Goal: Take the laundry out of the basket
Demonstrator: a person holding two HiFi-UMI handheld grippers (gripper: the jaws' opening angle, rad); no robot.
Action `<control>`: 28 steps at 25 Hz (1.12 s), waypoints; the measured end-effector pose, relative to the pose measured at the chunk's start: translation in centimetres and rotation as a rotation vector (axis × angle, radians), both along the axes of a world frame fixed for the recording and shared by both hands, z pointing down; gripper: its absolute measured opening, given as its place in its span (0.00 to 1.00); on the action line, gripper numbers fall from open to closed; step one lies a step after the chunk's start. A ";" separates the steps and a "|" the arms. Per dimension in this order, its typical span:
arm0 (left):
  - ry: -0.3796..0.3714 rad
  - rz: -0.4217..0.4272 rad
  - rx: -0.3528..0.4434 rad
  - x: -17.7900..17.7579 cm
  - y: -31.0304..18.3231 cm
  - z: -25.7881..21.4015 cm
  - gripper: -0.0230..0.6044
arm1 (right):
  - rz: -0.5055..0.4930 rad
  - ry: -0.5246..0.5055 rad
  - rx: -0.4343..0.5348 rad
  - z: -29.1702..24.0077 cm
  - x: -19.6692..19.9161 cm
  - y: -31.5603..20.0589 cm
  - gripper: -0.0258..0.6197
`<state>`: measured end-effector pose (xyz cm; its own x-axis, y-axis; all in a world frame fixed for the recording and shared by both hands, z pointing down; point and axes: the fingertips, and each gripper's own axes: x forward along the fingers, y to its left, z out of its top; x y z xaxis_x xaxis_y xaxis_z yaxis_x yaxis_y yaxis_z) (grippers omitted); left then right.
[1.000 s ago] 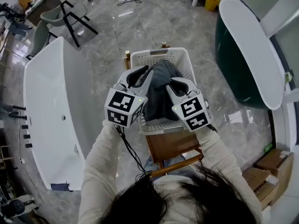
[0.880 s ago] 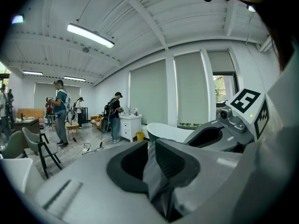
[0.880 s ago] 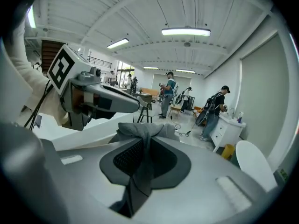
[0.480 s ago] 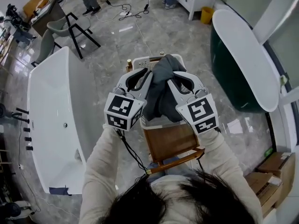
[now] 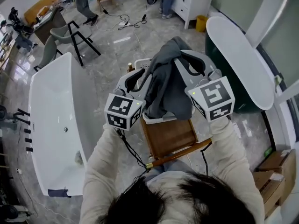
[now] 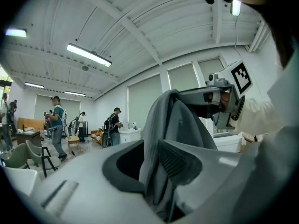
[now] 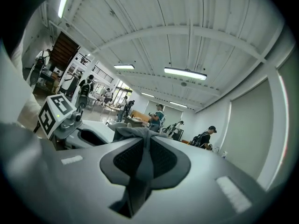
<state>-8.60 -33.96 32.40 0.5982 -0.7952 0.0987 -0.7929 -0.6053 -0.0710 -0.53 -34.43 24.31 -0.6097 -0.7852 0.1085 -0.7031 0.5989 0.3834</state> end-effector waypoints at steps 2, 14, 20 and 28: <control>0.015 0.025 -0.008 0.2 1.0 -0.2 0.21 | 0.004 -0.002 0.027 -1.9 -0.1 0.6 0.14; 0.033 0.105 -0.004 1.4 5.9 0.6 0.42 | 0.039 0.004 0.150 -9.2 -1.1 4.8 0.14; 0.081 0.104 0.003 2.4 5.8 0.7 0.53 | -0.005 -0.003 0.198 -12.1 -2.9 7.9 0.14; -0.068 0.006 0.095 3.2 5.3 -1.1 0.06 | -0.066 -0.025 0.226 -13.6 -4.1 10.3 0.14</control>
